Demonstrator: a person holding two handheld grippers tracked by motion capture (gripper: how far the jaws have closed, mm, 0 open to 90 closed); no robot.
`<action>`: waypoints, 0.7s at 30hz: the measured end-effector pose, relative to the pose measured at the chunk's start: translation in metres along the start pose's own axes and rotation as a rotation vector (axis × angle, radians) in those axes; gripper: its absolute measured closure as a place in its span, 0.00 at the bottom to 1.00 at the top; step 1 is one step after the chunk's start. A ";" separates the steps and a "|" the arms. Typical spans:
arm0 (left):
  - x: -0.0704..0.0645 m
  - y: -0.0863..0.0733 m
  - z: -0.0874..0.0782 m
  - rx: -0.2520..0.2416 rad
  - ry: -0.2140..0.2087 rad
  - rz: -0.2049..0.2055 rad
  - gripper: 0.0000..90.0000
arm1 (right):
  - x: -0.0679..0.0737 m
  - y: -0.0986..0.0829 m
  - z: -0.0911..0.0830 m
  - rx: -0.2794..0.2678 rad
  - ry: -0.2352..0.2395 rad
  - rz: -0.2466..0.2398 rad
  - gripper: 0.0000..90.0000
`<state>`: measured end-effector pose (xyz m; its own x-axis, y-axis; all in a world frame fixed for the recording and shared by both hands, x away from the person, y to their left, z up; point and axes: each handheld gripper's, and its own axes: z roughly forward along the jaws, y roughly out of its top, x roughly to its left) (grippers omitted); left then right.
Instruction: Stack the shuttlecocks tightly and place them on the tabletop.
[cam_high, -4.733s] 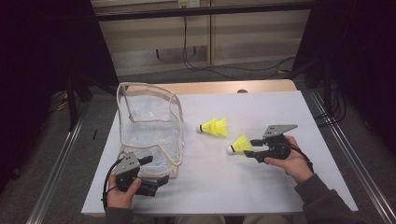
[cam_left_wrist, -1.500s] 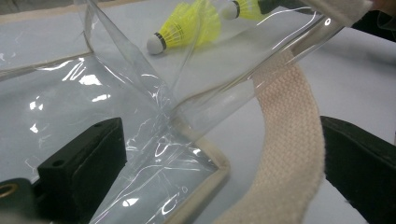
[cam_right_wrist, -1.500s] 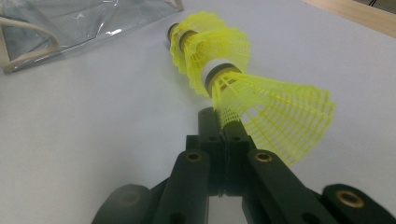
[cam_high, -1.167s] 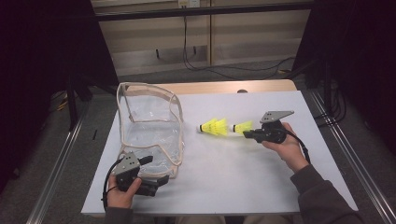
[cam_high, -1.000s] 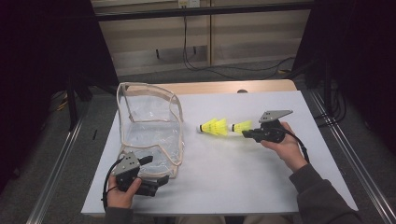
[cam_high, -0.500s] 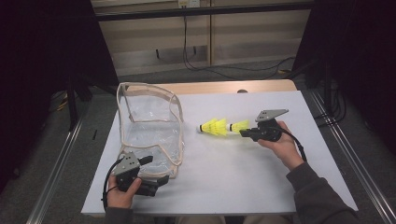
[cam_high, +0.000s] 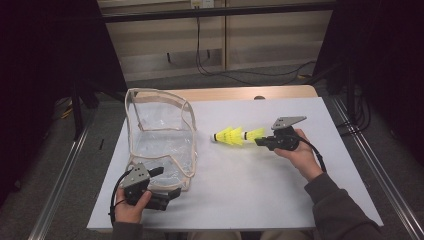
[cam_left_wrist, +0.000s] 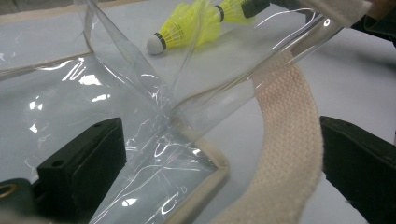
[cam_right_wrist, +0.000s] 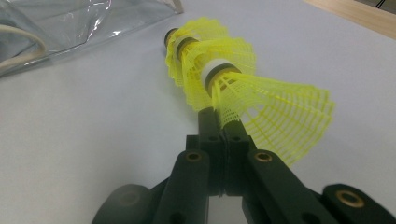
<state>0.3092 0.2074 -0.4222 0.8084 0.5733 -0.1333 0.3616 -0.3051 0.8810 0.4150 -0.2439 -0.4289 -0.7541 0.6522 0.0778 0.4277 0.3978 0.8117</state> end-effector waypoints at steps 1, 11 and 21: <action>0.000 0.000 0.000 0.001 0.000 0.001 0.03 | 0.000 0.000 0.000 0.001 0.001 -0.001 0.99; 0.000 0.000 0.000 0.000 0.000 0.000 0.03 | -0.001 0.002 0.005 0.000 0.006 -0.006 0.99; 0.000 0.000 0.000 -0.001 0.001 -0.001 0.03 | 0.000 0.003 0.011 0.005 0.010 -0.009 0.99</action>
<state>0.3092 0.2072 -0.4223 0.8076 0.5744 -0.1340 0.3622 -0.3036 0.8813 0.4221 -0.2359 -0.4331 -0.7631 0.6418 0.0763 0.4234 0.4071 0.8093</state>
